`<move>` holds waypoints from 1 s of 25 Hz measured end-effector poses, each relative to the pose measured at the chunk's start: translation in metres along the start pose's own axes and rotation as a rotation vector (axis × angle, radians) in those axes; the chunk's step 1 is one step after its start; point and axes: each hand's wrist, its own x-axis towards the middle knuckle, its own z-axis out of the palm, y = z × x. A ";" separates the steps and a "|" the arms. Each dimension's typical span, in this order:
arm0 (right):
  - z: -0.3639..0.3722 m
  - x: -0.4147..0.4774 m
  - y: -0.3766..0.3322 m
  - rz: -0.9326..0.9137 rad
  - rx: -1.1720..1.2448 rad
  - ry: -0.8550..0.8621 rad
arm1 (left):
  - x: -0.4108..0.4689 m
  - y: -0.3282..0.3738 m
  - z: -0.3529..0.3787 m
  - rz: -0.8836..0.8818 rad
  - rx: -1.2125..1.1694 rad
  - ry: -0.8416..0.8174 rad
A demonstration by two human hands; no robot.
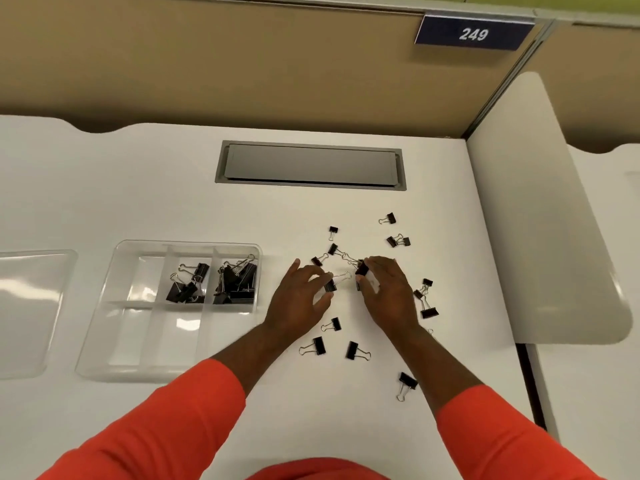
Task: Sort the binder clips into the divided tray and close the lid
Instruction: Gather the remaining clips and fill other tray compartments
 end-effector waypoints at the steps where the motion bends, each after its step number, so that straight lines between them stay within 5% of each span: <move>1: -0.002 -0.009 -0.009 0.011 0.003 -0.005 | -0.006 0.003 -0.007 -0.016 -0.012 0.010; 10: 0.003 -0.084 -0.056 0.023 0.021 -0.038 | -0.071 -0.002 -0.078 -0.171 -0.091 0.028; 25: 0.085 -0.097 -0.170 -0.046 0.060 -0.027 | -0.113 -0.112 -0.193 -0.267 -0.092 0.152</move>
